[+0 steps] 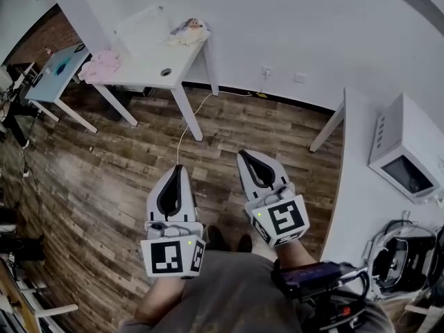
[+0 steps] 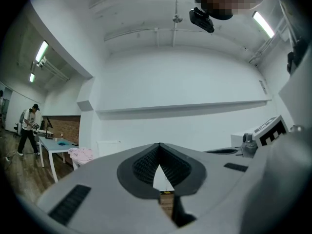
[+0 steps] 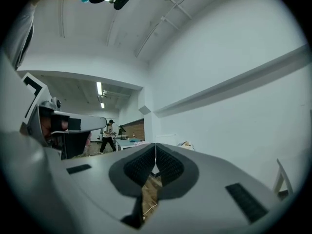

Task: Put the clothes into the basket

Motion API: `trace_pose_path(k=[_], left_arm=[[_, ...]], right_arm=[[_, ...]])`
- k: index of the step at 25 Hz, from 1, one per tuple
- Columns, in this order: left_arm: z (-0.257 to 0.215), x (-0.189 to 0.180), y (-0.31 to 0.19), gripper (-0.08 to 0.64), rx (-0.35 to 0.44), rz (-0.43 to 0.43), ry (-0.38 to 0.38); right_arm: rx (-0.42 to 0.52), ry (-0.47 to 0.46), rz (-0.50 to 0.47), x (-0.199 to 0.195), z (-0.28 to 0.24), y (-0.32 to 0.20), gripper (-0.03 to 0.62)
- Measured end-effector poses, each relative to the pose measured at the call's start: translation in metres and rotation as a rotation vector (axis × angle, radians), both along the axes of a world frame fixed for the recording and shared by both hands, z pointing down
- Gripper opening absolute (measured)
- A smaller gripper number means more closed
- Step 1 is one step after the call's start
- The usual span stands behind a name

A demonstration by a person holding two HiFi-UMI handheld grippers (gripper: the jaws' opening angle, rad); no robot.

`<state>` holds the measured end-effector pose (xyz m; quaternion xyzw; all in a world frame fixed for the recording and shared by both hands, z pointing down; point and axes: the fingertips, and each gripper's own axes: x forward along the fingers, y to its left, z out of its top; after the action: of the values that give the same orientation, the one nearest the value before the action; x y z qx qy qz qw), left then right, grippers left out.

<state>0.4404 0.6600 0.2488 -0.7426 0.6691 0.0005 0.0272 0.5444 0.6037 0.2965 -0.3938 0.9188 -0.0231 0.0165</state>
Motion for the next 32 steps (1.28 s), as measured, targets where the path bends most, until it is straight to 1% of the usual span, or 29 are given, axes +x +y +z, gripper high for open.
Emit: trace_pose_path(k=[5,9,11,15,22,28,32], left_arm=[[0.008,-0.001,-0.020,0.008,-0.013,0.016,0.008],[0.018,-0.008,-0.045,0.008,-0.022,0.031,0.027],[0.026,-0.016,-0.063,0.008,-0.028,0.037,0.044],[0.032,-0.039,-0.107,0.008,-0.038,0.049,0.071],[0.023,-0.100,-0.179,0.008,-0.013,0.047,0.091],[0.010,-0.140,-0.218,0.008,0.034,0.041,0.105],[0.011,-0.151,-0.235,0.008,0.037,0.044,0.121]], right_arm=[[-0.027,0.003,0.008,0.001,0.011,-0.016,0.008],[-0.069,-0.034,0.017,-0.002,0.021,-0.041,0.008],[-0.075,-0.030,0.024,-0.009,0.026,-0.058,0.008],[-0.074,-0.006,0.029,-0.034,0.029,-0.102,0.008],[-0.062,0.016,0.007,-0.101,0.021,-0.177,0.008],[-0.034,0.030,-0.006,-0.141,0.007,-0.215,0.008],[-0.029,0.040,-0.008,-0.152,0.004,-0.230,0.008]])
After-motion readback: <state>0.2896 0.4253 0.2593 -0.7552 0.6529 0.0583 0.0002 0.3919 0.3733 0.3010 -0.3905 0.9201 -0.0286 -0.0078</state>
